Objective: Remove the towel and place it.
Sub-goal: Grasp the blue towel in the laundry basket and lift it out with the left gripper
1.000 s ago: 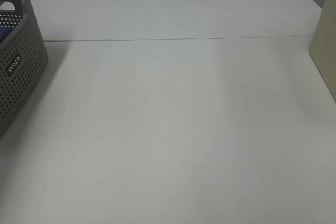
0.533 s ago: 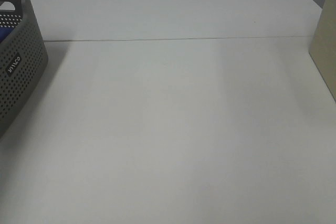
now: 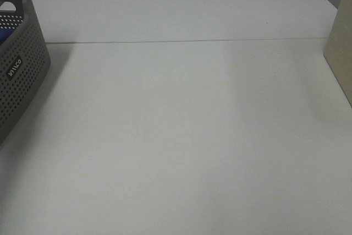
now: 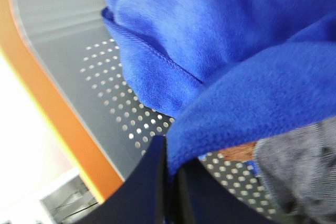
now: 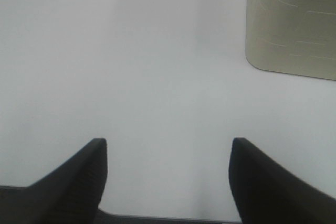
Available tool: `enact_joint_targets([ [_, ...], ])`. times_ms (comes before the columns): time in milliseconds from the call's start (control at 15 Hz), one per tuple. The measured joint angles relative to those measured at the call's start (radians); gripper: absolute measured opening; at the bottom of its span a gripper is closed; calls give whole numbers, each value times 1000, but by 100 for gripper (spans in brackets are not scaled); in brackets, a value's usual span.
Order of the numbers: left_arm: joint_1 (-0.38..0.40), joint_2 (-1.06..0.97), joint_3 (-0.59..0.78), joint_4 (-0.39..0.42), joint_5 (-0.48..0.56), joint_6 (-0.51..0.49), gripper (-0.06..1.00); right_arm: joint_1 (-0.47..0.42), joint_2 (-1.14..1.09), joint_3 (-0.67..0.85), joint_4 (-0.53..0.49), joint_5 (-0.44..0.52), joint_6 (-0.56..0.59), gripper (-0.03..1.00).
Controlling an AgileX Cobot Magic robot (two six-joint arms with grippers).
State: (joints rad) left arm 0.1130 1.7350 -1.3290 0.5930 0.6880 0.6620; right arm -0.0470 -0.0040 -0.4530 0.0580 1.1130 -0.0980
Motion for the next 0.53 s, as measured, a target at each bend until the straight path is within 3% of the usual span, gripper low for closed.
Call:
enact_joint_targets([
  [67,0,-73,0,-80,1,-1,0,0,0,0,0,0,0,66],
  [133,0,-120,0,-104,3,-2,0,0,0,0,0,0,0,66],
  [533,0,-343,0,-184,8,-5,0,0,0,0,0,0,0,66],
])
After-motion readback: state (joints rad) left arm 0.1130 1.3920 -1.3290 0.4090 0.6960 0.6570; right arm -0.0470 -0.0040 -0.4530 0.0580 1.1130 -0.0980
